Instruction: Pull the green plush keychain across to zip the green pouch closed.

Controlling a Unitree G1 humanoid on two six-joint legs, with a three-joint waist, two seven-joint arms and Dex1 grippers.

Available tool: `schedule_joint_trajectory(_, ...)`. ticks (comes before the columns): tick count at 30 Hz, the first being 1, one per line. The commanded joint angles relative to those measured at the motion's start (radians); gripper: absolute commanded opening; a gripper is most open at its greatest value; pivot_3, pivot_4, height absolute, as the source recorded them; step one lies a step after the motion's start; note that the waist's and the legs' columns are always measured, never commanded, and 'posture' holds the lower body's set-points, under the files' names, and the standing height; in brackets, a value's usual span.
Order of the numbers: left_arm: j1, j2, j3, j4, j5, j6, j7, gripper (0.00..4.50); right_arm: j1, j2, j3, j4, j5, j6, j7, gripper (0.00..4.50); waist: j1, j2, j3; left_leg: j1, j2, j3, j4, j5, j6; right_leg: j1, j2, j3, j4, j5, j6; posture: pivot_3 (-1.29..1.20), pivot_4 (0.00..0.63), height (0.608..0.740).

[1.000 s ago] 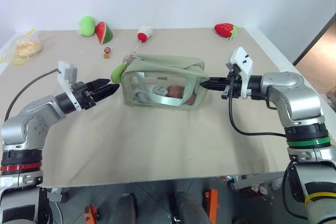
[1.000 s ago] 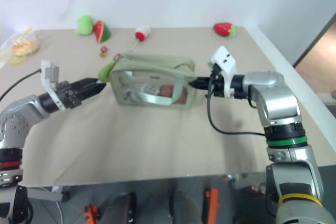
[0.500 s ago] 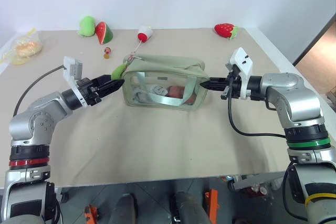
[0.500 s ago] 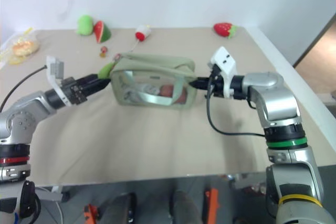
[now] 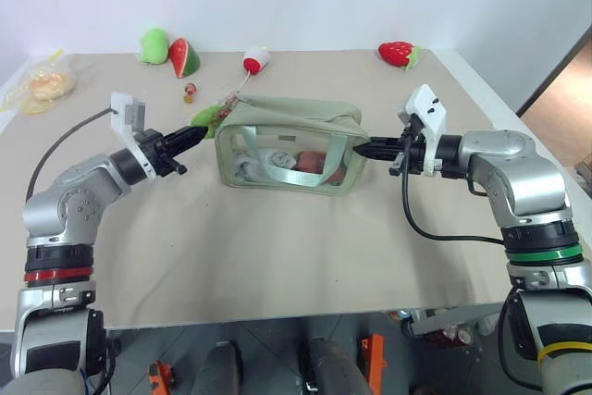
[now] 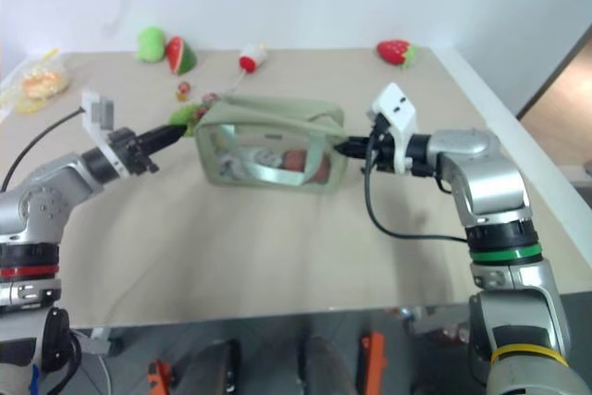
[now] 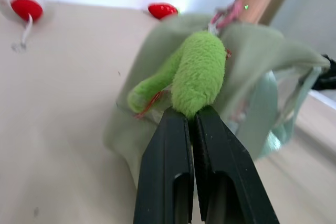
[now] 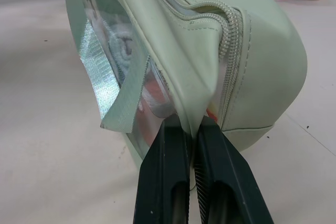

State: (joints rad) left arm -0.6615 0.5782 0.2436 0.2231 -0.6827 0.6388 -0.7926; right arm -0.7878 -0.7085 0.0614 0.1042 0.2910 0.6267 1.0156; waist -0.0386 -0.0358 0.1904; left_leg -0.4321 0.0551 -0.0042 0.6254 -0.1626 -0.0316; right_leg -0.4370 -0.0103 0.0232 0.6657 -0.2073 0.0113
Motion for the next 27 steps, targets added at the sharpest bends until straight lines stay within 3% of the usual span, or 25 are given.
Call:
schedule_joint_trajectory(1, -0.109, -0.024, 0.034, 0.092, 0.062, -0.129, 0.058, 0.01, 0.011, -0.005, -0.020, -0.025, 0.009, 0.003, -0.008, 0.00, 0.001, 0.000, 0.000, 0.001, 0.000, 0.000, 0.000, 0.000, 0.000, 0.001, 0.000, 0.001, 0.000, 0.000, 0.000, 0.00, 0.150, 0.740)
schedule_joint_trajectory(5, -0.185, -0.052, -0.036, 0.155, 0.195, -0.312, 0.064, 0.01, 0.015, -0.003, -0.022, -0.024, 0.008, 0.003, -0.013, 0.00, 0.004, -0.001, 0.000, 0.000, 0.000, 0.000, 0.001, 0.000, 0.000, 0.001, 0.000, 0.000, 0.000, 0.001, 0.001, 0.00, 0.150, 0.740)
schedule_joint_trajectory(9, -0.204, -0.090, -0.099, 0.114, 0.234, -0.385, 0.001, 0.01, 0.018, -0.006, -0.024, -0.027, 0.009, 0.003, -0.017, 0.00, 0.004, -0.001, 0.000, 0.000, 0.000, 0.001, 0.001, 0.000, 0.000, 0.001, 0.000, 0.001, 0.000, 0.001, 0.001, 0.00, 0.150, 0.740)
schedule_joint_trajectory(17, -0.227, -0.133, -0.171, -0.017, 0.215, -0.368, -0.105, 0.01, 0.027, -0.014, -0.036, -0.038, 0.009, 0.008, -0.027, 0.00, 0.004, -0.001, 0.000, 0.000, 0.000, 0.001, 0.001, 0.000, 0.000, 0.001, 0.000, 0.001, 0.000, 0.001, 0.001, 0.00, 0.150, 0.740)
schedule_joint_trajectory(22, -0.225, -0.139, -0.195, -0.008, 0.238, -0.355, -0.126, 0.01, 0.030, -0.015, -0.041, -0.041, 0.005, 0.008, -0.031, 0.00, 0.004, 0.000, 0.000, 0.000, 0.000, 0.001, 0.001, 0.000, 0.000, 0.001, 0.000, 0.002, 0.000, 0.001, 0.001, 0.00, 0.150, 0.740)
schedule_joint_trajectory(27, -0.224, -0.145, -0.195, 0.030, 0.244, -0.338, -0.124, 1.66, 0.027, -0.013, -0.041, -0.039, 0.003, 0.004, -0.034, 0.00, 0.004, -0.001, 0.000, 0.000, 0.000, 0.001, 0.001, 0.000, 0.000, 0.001, 0.000, 0.002, 0.000, 0.001, 0.001, 0.00, 0.150, 0.740)
